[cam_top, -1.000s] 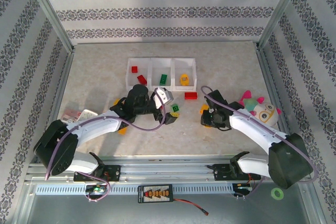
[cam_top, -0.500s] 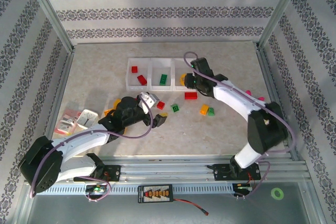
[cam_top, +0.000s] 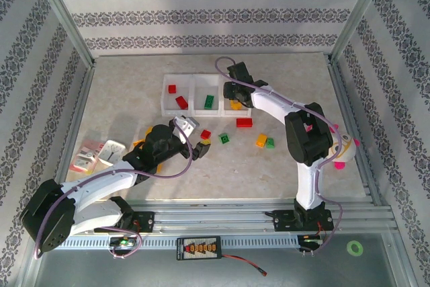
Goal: Sort the legos into containers by color
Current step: Place the lego in the container, then pick up the lego from the center of the table.
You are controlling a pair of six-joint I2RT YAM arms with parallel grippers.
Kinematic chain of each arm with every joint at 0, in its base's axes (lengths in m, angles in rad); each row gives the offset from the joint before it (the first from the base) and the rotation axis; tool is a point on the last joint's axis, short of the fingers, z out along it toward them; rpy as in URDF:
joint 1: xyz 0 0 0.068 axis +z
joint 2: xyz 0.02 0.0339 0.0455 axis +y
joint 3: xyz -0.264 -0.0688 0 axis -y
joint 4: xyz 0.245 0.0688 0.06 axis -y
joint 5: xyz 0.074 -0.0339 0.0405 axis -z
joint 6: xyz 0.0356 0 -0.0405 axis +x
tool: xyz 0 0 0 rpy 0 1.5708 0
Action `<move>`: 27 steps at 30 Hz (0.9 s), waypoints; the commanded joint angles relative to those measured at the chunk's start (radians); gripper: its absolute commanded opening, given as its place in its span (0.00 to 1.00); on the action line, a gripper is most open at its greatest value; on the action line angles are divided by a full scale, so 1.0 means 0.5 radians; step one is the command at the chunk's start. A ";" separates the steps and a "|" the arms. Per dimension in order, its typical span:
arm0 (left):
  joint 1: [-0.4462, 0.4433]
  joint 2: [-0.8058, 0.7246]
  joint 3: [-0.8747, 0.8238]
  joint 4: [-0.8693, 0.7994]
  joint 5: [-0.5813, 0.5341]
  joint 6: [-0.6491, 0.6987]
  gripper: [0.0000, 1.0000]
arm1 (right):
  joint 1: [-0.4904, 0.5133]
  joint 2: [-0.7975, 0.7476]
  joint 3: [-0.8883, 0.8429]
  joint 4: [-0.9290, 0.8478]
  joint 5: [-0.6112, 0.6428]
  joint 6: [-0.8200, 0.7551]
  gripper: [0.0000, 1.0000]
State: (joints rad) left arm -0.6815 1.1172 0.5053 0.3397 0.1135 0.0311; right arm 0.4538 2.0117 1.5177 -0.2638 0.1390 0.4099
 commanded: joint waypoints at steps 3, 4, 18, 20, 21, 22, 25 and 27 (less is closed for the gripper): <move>-0.015 -0.090 0.012 -0.203 -0.162 -0.136 0.99 | -0.012 -0.103 0.050 -0.022 0.049 -0.059 0.58; -0.009 -0.099 0.025 -0.258 -0.214 -0.185 0.99 | -0.009 -0.134 0.032 -0.023 0.044 -0.064 0.61; 0.132 -0.056 0.177 -0.562 -0.139 -0.420 0.99 | 0.160 -0.726 -0.591 -0.003 -0.256 -0.307 0.86; 0.134 -0.064 0.180 -0.589 -0.100 -0.396 0.99 | 0.205 -0.775 -0.679 -0.068 -0.245 -0.290 0.86; 0.134 -0.071 0.178 -0.606 -0.076 -0.382 0.99 | 0.223 -0.785 -0.719 -0.078 -0.250 -0.277 0.86; 0.136 -0.080 0.174 -0.631 -0.057 -0.371 0.99 | 0.243 -0.789 -0.752 -0.089 -0.266 -0.259 0.86; 0.136 -0.107 0.135 -0.659 -0.016 -0.331 0.99 | 0.300 -0.754 -0.820 -0.125 -0.296 -0.219 0.85; 0.136 -0.126 0.102 -0.643 -0.001 -0.304 0.99 | 0.337 -0.705 -0.841 -0.142 -0.303 -0.208 0.85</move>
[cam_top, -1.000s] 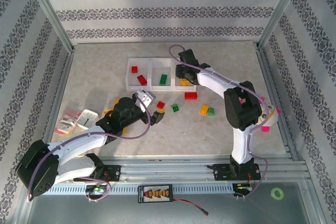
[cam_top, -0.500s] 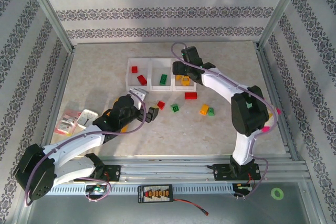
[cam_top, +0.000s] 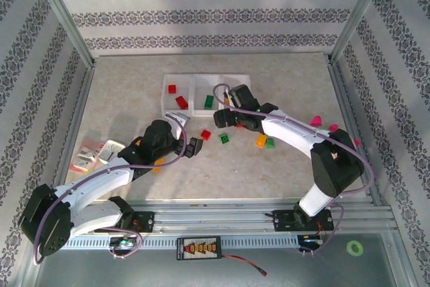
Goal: Sort the legos into containers by color
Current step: Pick up the lego from the center of the table.
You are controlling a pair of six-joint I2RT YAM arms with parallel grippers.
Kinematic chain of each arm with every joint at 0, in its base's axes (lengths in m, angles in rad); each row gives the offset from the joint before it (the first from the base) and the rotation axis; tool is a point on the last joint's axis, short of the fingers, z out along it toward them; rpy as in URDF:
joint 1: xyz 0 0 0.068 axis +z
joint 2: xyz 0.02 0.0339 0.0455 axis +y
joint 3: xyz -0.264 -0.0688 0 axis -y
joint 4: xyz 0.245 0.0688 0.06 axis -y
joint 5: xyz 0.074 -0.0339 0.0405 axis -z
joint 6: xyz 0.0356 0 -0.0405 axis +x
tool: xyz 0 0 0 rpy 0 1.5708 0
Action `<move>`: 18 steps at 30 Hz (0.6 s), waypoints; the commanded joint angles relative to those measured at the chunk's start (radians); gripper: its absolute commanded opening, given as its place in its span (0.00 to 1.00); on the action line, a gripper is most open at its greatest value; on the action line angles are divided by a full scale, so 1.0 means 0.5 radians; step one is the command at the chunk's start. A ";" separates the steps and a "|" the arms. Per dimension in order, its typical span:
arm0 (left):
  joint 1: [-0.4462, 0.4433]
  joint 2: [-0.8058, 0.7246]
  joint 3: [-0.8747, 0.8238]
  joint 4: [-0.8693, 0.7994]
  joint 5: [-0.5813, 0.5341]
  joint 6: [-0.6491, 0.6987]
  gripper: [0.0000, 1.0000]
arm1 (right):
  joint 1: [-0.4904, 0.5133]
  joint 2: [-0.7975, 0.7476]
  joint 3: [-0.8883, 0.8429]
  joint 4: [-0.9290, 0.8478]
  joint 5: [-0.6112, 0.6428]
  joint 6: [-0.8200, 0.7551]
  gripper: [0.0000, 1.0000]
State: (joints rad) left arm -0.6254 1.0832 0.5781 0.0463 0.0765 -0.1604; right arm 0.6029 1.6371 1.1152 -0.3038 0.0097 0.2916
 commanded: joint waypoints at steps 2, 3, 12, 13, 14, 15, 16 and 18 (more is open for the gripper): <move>0.023 -0.074 -0.065 -0.032 0.089 0.108 0.99 | 0.072 0.118 -0.029 -0.110 -0.036 0.066 0.84; 0.022 -0.075 -0.071 -0.022 0.099 0.125 0.99 | 0.079 0.150 -0.019 -0.132 -0.045 0.082 0.84; 0.023 -0.050 -0.077 0.016 0.148 0.174 0.99 | 0.116 0.397 0.088 -0.145 -0.071 0.122 0.70; 0.024 -0.053 -0.082 0.016 0.148 0.173 0.99 | 0.116 0.415 0.094 -0.143 -0.072 0.122 0.68; 0.024 -0.059 -0.083 0.014 0.146 0.174 0.99 | 0.116 0.430 0.109 -0.154 -0.075 0.120 0.66; 0.024 -0.064 -0.087 0.012 0.147 0.174 0.99 | 0.116 0.442 0.122 -0.170 -0.073 0.120 0.64; 0.024 -0.072 -0.091 0.010 0.144 0.177 0.99 | 0.118 0.449 0.131 -0.174 -0.072 0.119 0.62; 0.023 -0.077 -0.097 0.006 0.135 0.177 0.99 | 0.120 0.453 0.139 -0.183 -0.069 0.117 0.54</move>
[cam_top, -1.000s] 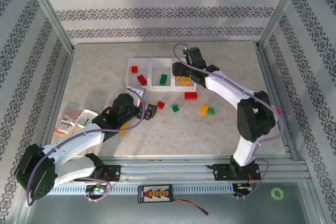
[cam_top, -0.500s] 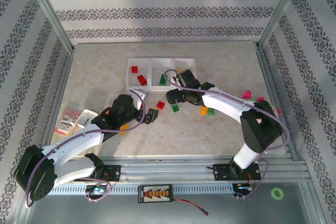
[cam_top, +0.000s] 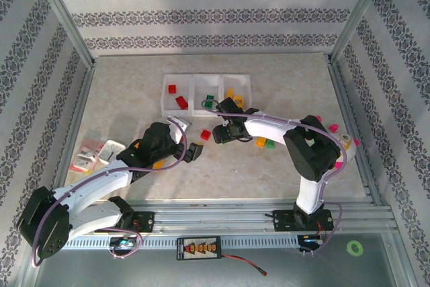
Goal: Sort the legos into containers by color
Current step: Pick up the lego from the center of the table.
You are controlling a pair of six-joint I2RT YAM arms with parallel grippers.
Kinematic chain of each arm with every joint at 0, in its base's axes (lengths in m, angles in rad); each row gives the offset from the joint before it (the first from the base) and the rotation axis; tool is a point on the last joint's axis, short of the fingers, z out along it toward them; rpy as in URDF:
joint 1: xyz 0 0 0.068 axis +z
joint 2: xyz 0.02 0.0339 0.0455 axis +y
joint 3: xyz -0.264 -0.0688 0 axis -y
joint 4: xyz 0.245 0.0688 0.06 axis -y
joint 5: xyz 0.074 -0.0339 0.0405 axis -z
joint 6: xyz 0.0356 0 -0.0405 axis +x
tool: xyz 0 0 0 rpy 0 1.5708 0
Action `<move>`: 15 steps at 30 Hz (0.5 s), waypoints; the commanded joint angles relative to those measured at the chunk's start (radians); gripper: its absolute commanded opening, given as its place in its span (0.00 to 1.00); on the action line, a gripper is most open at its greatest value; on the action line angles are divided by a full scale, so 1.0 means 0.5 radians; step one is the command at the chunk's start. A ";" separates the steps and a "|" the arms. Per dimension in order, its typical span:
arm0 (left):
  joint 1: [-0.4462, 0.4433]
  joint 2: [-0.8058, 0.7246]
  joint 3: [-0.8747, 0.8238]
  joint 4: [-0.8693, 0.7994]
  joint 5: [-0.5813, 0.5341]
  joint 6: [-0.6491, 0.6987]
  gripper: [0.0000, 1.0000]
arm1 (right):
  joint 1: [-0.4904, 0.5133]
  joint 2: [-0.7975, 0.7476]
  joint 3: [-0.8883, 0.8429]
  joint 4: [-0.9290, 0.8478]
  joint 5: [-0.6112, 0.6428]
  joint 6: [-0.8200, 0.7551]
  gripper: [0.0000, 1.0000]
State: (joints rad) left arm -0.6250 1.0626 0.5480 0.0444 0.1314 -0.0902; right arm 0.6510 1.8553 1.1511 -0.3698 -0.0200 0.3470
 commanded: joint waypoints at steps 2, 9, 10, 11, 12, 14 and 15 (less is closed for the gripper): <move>0.023 -0.036 -0.036 0.008 0.025 0.036 0.99 | 0.023 0.015 0.072 -0.065 0.002 0.009 0.46; 0.022 -0.038 -0.040 0.019 0.029 0.027 0.99 | 0.024 -0.068 0.054 -0.108 0.035 0.013 0.35; 0.022 -0.040 -0.038 0.020 0.030 0.027 0.99 | 0.026 -0.090 0.054 -0.118 0.042 0.017 0.35; 0.023 -0.041 -0.041 0.020 0.029 0.027 0.99 | 0.026 -0.110 0.057 -0.128 0.055 0.022 0.35; 0.023 -0.045 -0.042 0.023 0.029 0.024 0.99 | 0.026 -0.133 0.061 -0.140 0.067 0.025 0.35; 0.022 -0.049 -0.047 0.027 0.022 0.015 0.99 | 0.027 -0.180 0.069 -0.152 0.081 0.036 0.35; 0.023 -0.053 -0.047 0.027 0.019 0.010 0.99 | 0.028 -0.213 0.077 -0.149 0.088 0.041 0.34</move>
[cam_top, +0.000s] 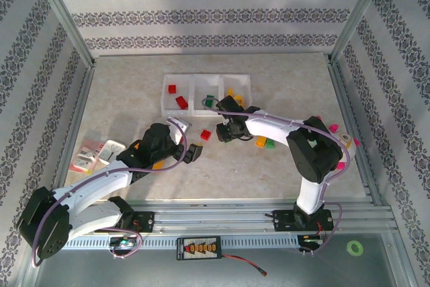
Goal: Sort the legos into containers by color
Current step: Pick up the lego from the center of the table, then place the lego in the container.
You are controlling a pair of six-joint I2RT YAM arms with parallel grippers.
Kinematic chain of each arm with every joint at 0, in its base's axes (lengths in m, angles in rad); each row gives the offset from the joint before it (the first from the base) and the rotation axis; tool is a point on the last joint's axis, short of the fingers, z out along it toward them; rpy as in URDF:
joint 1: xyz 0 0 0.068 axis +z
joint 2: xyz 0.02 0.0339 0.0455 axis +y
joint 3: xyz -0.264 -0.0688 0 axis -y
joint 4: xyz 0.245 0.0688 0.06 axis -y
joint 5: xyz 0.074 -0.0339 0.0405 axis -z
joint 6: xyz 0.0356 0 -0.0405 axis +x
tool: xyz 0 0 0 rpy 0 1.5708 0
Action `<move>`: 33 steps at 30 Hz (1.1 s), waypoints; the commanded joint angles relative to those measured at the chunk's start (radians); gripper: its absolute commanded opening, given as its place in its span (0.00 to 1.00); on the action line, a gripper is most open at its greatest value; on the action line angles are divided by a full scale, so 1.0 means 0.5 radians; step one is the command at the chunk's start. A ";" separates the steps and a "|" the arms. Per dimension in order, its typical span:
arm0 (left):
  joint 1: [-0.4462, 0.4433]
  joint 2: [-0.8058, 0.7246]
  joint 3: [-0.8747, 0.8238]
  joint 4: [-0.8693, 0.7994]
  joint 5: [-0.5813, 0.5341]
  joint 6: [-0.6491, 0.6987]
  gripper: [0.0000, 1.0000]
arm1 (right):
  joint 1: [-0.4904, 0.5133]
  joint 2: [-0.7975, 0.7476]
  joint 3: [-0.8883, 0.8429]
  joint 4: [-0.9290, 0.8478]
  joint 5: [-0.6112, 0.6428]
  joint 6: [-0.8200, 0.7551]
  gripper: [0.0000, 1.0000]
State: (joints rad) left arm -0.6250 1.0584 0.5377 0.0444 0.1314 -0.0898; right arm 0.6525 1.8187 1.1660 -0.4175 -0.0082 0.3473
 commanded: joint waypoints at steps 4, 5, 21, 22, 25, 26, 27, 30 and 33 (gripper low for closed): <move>0.021 -0.055 -0.048 0.068 0.012 -0.025 0.99 | 0.025 -0.222 0.119 -0.031 0.145 0.055 0.33; 0.021 -0.055 -0.053 0.081 0.008 -0.034 0.99 | 0.024 -0.228 0.144 -0.006 0.183 0.062 0.33; 0.020 0.007 -0.028 0.117 -0.030 -0.053 0.99 | -0.085 0.589 1.097 0.317 0.312 -0.066 0.31; 0.022 0.009 -0.027 0.114 -0.036 -0.054 0.99 | -0.091 0.642 1.155 0.316 0.304 -0.065 0.31; 0.021 0.008 -0.029 0.103 -0.045 -0.049 0.99 | -0.099 0.754 1.256 0.302 0.277 -0.051 0.31; 0.023 0.007 -0.029 0.104 -0.046 -0.047 0.99 | -0.100 0.769 1.282 0.295 0.269 -0.051 0.32; 0.023 0.009 -0.028 0.100 -0.048 -0.049 0.99 | -0.099 0.780 1.296 0.288 0.259 -0.047 0.34; 0.023 0.009 -0.021 0.091 -0.054 -0.057 0.99 | -0.096 0.745 1.284 0.285 0.250 -0.051 0.43; 0.020 0.017 -0.013 0.103 -0.058 -0.058 0.99 | -0.098 0.638 1.206 0.294 0.255 -0.065 0.56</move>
State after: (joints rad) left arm -0.6250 1.0607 0.5159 0.0750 0.1192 -0.1066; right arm 0.6106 2.2051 1.7714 -0.2718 0.1192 0.3313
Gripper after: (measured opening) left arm 0.993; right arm 0.532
